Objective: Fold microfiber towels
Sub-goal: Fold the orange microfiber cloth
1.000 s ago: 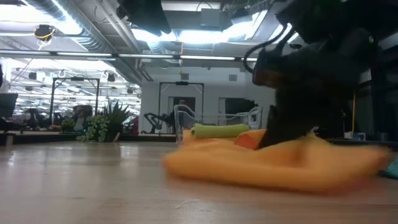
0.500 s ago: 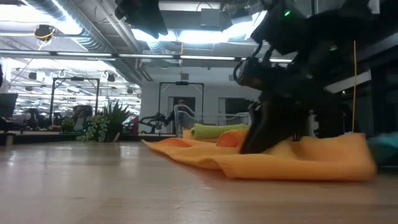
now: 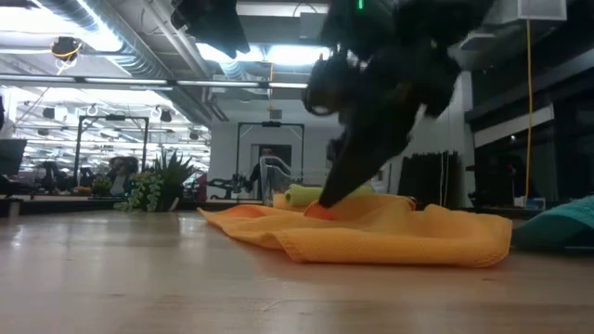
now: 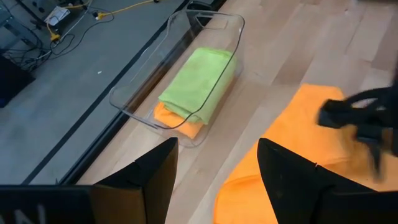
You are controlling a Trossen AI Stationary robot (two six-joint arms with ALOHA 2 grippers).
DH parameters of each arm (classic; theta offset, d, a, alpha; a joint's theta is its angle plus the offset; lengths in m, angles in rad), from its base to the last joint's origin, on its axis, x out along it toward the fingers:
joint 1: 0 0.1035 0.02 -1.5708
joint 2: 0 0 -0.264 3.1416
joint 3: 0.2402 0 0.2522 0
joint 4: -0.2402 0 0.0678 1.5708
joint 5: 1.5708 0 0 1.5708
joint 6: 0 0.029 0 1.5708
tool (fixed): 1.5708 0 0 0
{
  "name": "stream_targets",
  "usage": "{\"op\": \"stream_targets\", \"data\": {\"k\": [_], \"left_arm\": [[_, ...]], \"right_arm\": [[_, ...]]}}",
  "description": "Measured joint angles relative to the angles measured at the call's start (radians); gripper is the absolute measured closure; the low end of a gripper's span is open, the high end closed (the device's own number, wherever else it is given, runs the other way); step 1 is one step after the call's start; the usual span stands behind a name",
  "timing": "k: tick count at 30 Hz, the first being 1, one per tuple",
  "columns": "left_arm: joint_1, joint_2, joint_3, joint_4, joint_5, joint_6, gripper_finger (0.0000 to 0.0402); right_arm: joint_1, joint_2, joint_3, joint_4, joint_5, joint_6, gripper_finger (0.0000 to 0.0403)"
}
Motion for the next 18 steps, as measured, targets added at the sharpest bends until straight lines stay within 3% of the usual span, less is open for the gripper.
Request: {"op": "stream_targets", "data": {"k": [4,8,11,14,18], "left_arm": [[0.000,0.000,0.000,0.000,0.000,0.000,0.0188],[0.000,0.000,0.000,-0.001,0.000,0.000,0.0188],[0.000,0.000,0.000,0.000,0.000,-0.002,0.0188],[0.000,0.000,0.000,0.000,0.000,-0.002,0.0188],[0.000,0.000,0.000,0.000,0.000,-0.002,0.0188]], "right_arm": [[0.065,-0.007,0.069,-0.149,-0.035,-0.038,0.0243],[0.130,-0.007,0.068,-0.165,0.117,0.094,0.0243],[0.178,-0.007,0.048,-0.147,0.361,0.410,0.0243],[0.229,-0.007,0.017,-0.148,0.672,0.724,0.0243],[0.293,0.033,-0.032,-0.091,1.025,0.971,0.0243]]}}
